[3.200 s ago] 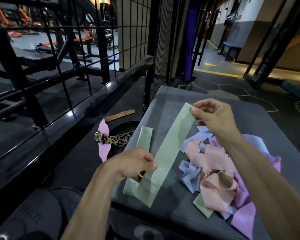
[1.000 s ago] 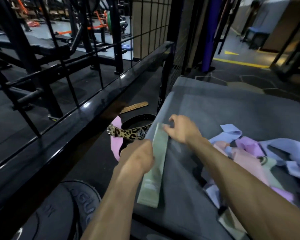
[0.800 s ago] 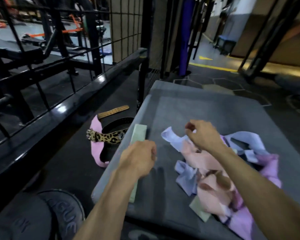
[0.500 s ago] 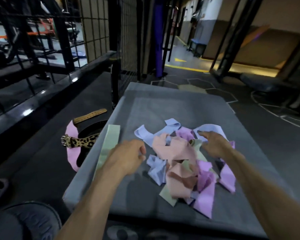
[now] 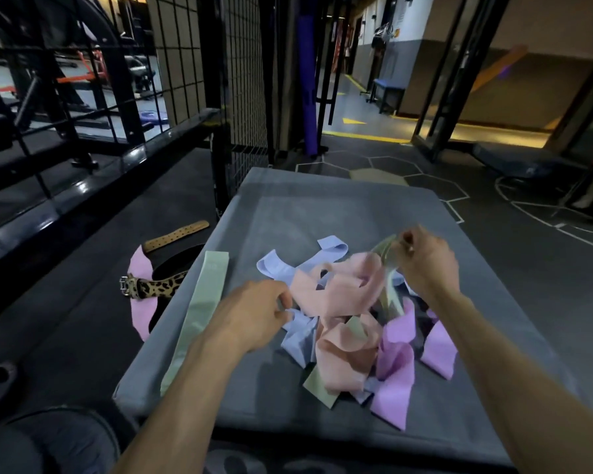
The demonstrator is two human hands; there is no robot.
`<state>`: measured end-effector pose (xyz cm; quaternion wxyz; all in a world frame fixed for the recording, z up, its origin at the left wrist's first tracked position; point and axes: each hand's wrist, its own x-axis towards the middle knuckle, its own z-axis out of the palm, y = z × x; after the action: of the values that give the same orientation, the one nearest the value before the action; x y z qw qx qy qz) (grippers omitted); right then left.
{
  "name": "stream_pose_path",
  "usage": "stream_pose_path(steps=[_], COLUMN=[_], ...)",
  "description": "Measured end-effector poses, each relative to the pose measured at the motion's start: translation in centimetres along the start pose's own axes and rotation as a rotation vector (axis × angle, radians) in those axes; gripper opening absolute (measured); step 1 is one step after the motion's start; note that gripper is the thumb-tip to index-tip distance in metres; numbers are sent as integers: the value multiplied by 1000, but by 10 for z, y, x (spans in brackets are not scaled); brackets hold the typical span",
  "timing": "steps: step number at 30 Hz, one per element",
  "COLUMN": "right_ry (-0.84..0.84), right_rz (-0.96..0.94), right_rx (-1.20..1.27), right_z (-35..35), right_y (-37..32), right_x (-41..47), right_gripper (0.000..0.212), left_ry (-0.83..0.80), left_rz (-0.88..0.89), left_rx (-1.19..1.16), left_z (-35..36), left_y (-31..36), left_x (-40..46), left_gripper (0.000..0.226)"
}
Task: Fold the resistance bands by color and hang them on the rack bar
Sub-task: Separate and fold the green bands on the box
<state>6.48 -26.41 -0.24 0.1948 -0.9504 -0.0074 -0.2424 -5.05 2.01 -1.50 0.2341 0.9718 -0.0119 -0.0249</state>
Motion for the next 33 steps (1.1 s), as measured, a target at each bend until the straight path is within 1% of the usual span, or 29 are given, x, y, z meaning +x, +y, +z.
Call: stream_pose_path(steps=[3,6,8,10,12,14,15,17,19,23,24,25,27,29,31,33], right_ry=[46,-1,-13,-41,-94,-157,-178,-210,-259,-341,-344,-348,-354,-364,-377,-377], right_rz=[-27,-97,-180,-236,-251,-284,-307,-332,-328,-297,-293,-287,-266,-243,-224,-198], right_rx=[233,517,627,698,749,773,777,792,794,824,834,839,855,878,898,898], right_z=[-17,-40,-57,-69,-75,-73,-70,-64,-59,-51,-50,-49,-46,-45,-43,-40], right_y=[-17,-48,-69,-87,-101,-113,-118,-126,-133,-147,-149,-151,-154,-157,-160,-161], right_x=[5,7,7,6,4,0,-2,-5,-8,-12,-12,-11,-11,-11,-11,-10], right_gripper=[16,21,19,18,19,20,20,18,17,19,19,20,21,22,21,20], left_ry=[46,126,210,276,288,255,246,265,260,83,66,51,-2,-43,-70,-54], left_rz=[15,35,74,137,200,215,205,187,183,156,137,107,26,-19,-7,27], left_rx=[-41,-125,-196,-362,-586,-748,-787,-795,-803,-751,-720,-693,-671,-698,-774,-823], left_z=[-2,-6,-9,-13,-18,-22,-22,-21,-20,-21,-19,-18,-17,-18,-20,-20], left_y=[0,0,1,3,5,5,3,-3,-9,-20,-23,-26,-31,-34,-32,-27], left_x=[1,0,-2,-4,-5,-7,-8,-9,-12,-14,-14,-14,-16,-18,-18,-17], left_gripper=[7,10,8,7,9,23,32,42,45,34,31,31,39,42,30,16])
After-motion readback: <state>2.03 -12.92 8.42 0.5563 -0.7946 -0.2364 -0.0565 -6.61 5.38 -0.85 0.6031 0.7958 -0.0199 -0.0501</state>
